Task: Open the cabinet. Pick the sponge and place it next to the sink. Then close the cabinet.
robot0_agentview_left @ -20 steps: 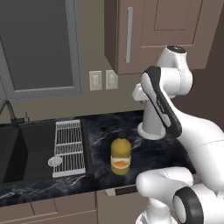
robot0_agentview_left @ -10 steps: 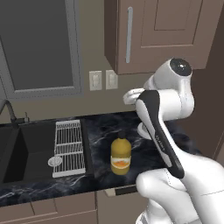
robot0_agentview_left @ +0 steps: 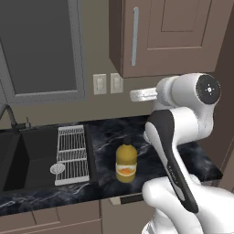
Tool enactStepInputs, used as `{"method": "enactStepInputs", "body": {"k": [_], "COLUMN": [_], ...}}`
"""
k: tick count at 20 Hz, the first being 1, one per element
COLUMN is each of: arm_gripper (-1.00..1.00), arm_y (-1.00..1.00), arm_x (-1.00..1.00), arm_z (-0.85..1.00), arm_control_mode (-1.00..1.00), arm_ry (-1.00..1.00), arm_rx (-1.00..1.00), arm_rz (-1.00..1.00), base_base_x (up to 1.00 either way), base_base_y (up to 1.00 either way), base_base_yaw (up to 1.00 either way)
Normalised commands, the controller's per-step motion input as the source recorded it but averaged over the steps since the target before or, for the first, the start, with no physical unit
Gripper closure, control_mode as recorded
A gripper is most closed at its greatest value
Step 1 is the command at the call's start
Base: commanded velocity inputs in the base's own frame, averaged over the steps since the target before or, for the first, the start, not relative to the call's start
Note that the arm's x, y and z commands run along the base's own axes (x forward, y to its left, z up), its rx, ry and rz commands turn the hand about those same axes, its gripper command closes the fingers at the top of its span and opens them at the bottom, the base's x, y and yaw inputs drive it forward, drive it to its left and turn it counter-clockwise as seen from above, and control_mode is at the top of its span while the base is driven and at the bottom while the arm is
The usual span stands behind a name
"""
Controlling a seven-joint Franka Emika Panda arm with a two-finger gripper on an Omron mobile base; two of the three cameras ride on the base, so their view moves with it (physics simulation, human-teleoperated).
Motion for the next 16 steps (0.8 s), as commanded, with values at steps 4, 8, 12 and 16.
{"method": "enactStepInputs", "body": {"k": [4,8,12,16], "arm_gripper": [-1.0,-1.0,-1.0,-1.0], "arm_y": [-0.06,-0.01,0.0,0.0], "arm_x": [0.02,0.0,0.0,0.0], "arm_z": [0.47,0.32,0.27,0.08], "arm_control_mode": [-1.0,-1.0,-1.0,-1.0], "arm_ry": [-0.15,-0.1,0.0,0.0], "arm_rx": [0.14,0.09,0.04,0.0], "arm_rz": [0.03,0.0,0.0,-0.01], "base_base_x": [0.0,0.0,0.0,0.0], "base_base_y": [0.0,0.0,0.0,0.0], "base_base_yaw": [0.0,0.0,0.0,0.0]}}
